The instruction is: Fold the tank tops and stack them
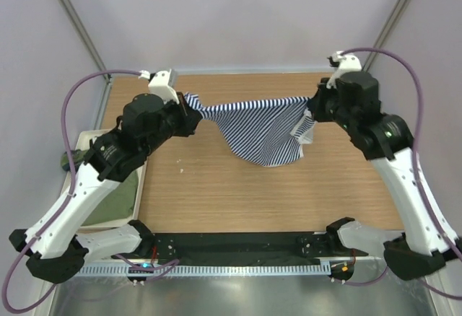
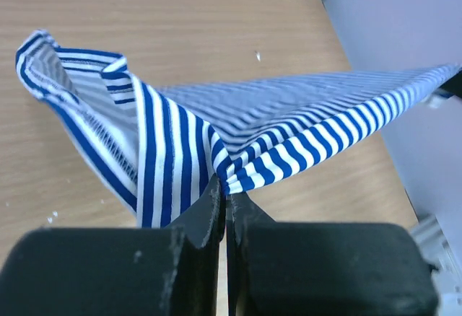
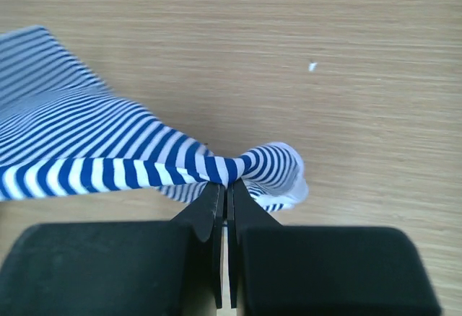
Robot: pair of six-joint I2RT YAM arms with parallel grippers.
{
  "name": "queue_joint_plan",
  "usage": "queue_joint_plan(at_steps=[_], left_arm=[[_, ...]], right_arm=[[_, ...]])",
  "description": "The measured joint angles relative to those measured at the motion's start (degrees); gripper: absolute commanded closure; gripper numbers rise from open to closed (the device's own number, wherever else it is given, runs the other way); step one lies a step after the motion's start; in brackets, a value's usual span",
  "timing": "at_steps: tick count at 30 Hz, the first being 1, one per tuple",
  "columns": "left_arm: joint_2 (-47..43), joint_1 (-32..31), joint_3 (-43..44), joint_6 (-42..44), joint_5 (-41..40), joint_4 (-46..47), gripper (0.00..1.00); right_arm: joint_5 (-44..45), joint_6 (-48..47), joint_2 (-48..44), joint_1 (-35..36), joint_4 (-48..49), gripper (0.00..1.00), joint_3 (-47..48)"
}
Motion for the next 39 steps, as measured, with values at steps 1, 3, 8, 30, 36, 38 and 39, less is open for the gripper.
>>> queue_joint_plan(at_steps=[1,3,8,30,36,38,39], left_arm=[[-1.51,-0.04,-1.31,-0.02,1.22,-0.46,1.0],[-4.52,-0.74,-3.69,-0.26,3.45,-1.73,1.0],[-12.33,-3.06,-6.99,-1.88,7.96,-3.08,1.0],[34.73,18.73,0.2,-3.23,-5.6,-1.11,0.09],[30.49,17.88,-3.15,-3.21,-5.66,0.33,0.12],[27.56,17.86,-6.95,-3.39,-5.11,1.01,0.12],[25.83,17.86,-9.31,-3.52,-4.74,1.57,0.12]], right_arm=[[-1.75,0.39,-2.73,-0.17,-0.79,0.99,-0.61],[-6.32,1.07,-9.57,-0.37,-2.84,0.99,-1.55],[-15.54,2.05,-19.65,-0.46,-8.76,0.99,-1.64],[6.6,0.39,31.87,-7.54,4.57,0.21,4.13],[5.86,1.18,21.46,-7.28,10.4,0.37,-11.8],[5.07,1.62,19.39,-7.34,12.59,0.37,-15.34],[4.5,1.92,18.84,-7.39,14.12,0.37,-17.03]])
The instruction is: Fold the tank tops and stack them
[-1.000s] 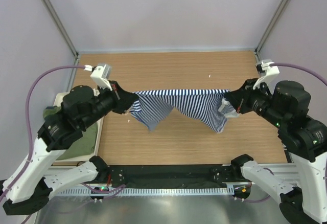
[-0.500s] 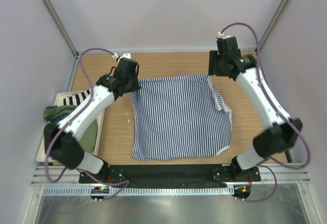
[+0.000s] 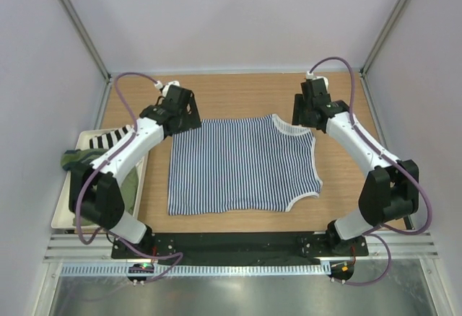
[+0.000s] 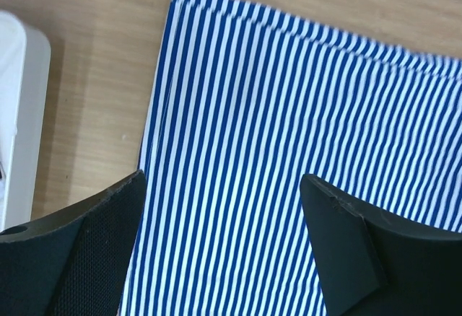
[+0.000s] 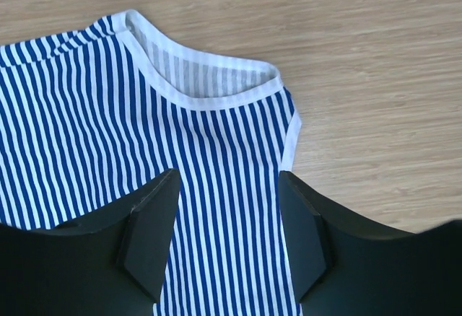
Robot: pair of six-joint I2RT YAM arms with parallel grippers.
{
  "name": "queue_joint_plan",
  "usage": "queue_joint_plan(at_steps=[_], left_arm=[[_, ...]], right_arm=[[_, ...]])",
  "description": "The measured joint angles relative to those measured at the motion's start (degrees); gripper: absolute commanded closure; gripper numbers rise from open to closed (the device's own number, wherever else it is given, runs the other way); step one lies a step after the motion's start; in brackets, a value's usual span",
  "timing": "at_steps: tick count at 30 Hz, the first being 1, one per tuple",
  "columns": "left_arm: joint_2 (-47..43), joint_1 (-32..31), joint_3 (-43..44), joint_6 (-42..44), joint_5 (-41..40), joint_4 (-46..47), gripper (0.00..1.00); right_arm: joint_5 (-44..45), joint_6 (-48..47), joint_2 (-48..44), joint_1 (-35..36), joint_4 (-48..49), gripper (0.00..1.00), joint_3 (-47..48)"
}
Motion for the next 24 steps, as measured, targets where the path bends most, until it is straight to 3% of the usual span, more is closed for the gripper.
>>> queue_joint_plan(at_steps=[5,8,14,24], left_arm=[[-7.23,0.02,-11.37,-1.11,1.18,2.91,0.12],[-8.15,0.04,-14.95,-1.44,1.27,4.39,0.13],[0.39,1.81,-15.06,-2.75,4.33,8.26,0.19],[14.12,5.86,-10.14,-3.85,8.57,11.65,0.22]], right_arm=[[-2.45,2.86,0.04,-1.25,6.78,0.35,-8.59],[-2.86,6.25,0.98,-4.09,10.54,0.4,-12.44],[-5.84,13.0,3.48,-12.31,17.7,0.53,-18.6],[-7.85,15.87,13.0,-11.76,21.42,0.62,-14.8]])
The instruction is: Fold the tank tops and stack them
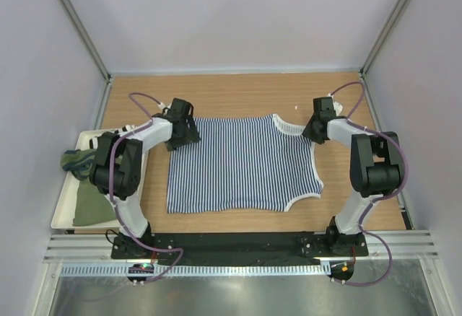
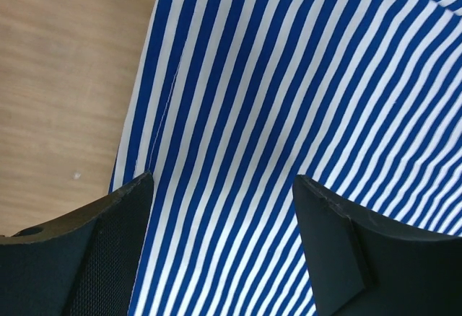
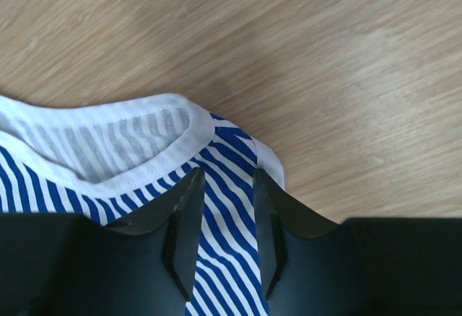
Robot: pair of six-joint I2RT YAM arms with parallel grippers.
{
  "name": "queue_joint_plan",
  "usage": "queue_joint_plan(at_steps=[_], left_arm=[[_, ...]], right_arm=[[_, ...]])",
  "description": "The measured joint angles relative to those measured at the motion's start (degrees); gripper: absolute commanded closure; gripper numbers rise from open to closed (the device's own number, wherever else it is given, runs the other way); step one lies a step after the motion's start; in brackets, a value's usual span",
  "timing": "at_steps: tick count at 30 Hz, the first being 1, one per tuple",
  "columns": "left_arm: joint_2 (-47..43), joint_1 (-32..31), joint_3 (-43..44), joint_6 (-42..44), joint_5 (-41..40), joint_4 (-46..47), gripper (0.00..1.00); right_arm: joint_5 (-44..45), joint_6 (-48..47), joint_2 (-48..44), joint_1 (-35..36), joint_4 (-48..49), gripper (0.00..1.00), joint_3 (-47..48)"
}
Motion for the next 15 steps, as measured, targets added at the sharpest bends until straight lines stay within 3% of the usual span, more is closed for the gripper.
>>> queue_joint_plan(at_steps=[7,10,12,15], left_arm=[[6.56,1.95,8.35,0.0,1.33,0.28,0.23],[9.92,3.32,13.03,-0.07,2.32,0.35,0.22],[11.65,4.15,15.54,-0.26,2.99,0.72,0.19],[13.22,4.87,17.94,-0.46,3.69,1.29,0.14]], right_arm=[[5.57,0.66,7.13,0.0,-0.59,0.86,7.91],[7.48,0.61,13.11,0.0,-2.51,0.88,16.35],[8.02,0.55,17.27,0.0,-3.04,0.87,22.27],[8.07,0.11,21.79,0.0,-5.25,0.62,30.16]])
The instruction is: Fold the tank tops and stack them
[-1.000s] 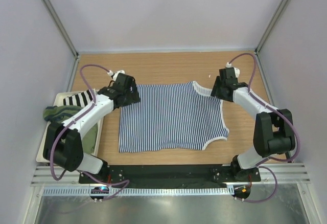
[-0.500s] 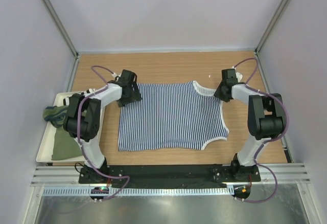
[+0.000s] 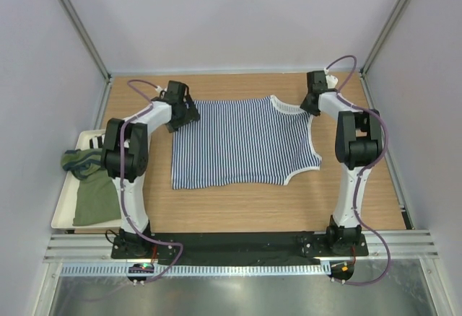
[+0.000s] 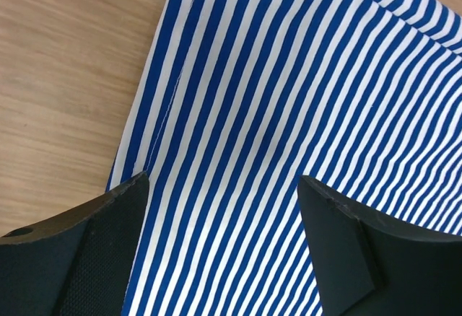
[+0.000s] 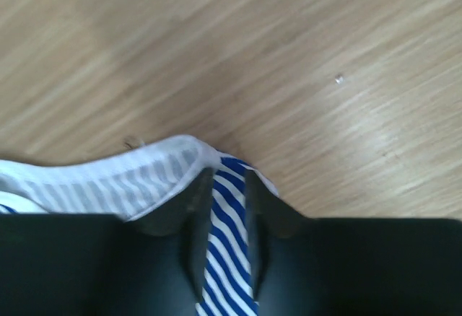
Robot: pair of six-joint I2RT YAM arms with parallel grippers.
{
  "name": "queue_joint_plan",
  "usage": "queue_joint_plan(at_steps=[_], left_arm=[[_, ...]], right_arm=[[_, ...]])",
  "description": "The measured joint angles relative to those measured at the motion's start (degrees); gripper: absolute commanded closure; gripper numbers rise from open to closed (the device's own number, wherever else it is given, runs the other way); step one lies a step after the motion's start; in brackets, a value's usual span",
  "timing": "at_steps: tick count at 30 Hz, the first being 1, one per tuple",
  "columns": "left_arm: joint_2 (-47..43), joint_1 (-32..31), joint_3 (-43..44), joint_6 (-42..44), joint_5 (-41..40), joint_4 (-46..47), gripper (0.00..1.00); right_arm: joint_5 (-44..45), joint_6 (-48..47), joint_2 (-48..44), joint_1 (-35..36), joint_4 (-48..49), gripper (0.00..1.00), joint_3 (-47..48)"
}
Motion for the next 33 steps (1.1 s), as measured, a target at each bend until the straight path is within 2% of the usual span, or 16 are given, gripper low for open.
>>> queue_joint_plan(at_steps=[1,4,6,7,8,9,10,12,15,18,22,25,28,33], left_arm=[[0.17,0.13,0.42,0.0,0.35,0.2,0.13],[-0.33,0.26,-0.13,-0.02,1.75,0.92,0.1],[-3.1,0.2,-3.76,-0.5,2.54,2.97,0.09],[-5.49,0.13,-6.51,-0.94,2.73,3.65,0.08],[-8.83,0.04,-9.84,-1.2,2.95,4.07,0.08],[-12.7,-0.13,-13.05,-1.4,2.97,4.13,0.07],[-16.92,-0.28,-16.11,-1.55,2.95,4.17,0.05],[-26.43,-0.68,-22.21,-2.12,2.71,5.05,0.0],[-40.79,-1.22,-30.73,-3.98,1.49,6.23,0.0],[-51.47,-1.31,-39.15,-6.08,-0.24,6.6,0.0],[-58.62,-1.31,-46.12,-7.56,-0.22,3.21,0.0],[-61.02,-1.31,-47.56,-8.35,0.76,0.11,0.0],[-63.19,-1.31,-47.69,-8.79,1.53,-2.32,0.0],[-65.92,-1.31,-48.11,-9.44,1.66,-4.63,0.0]], right_arm=[[-0.15,-0.31,0.46,0.0,-0.33,0.53,1.46],[-0.72,-1.01,-1.57,0.0,-0.52,0.5,1.18],[-1.36,-0.81,-5.92,0.0,0.31,0.46,-2.93],[-1.46,-0.68,-8.41,0.0,-0.22,0.29,-5.18],[-1.73,0.07,-12.44,0.0,-0.09,0.26,-8.57],[-1.79,0.33,-16.52,0.0,-0.63,0.07,-11.67],[-1.88,0.72,-19.8,0.0,-1.14,0.01,-13.9],[-0.79,2.56,-29.11,0.0,-1.33,0.0,-19.78],[-0.63,4.94,-40.44,-0.33,-2.4,0.02,-26.47],[-2.95,6.62,-48.04,-1.09,-1.62,0.26,-33.7],[-4.98,9.31,-51.93,-1.29,-3.45,0.44,-43.43],[-6.21,11.32,-52.57,-1.29,-5.38,0.45,-48.33],[-8.13,12.96,-52.65,-1.29,-5.86,0.36,-50.86],[-8.57,14.25,-50.51,-1.29,-5.42,0.38,-50.99]])
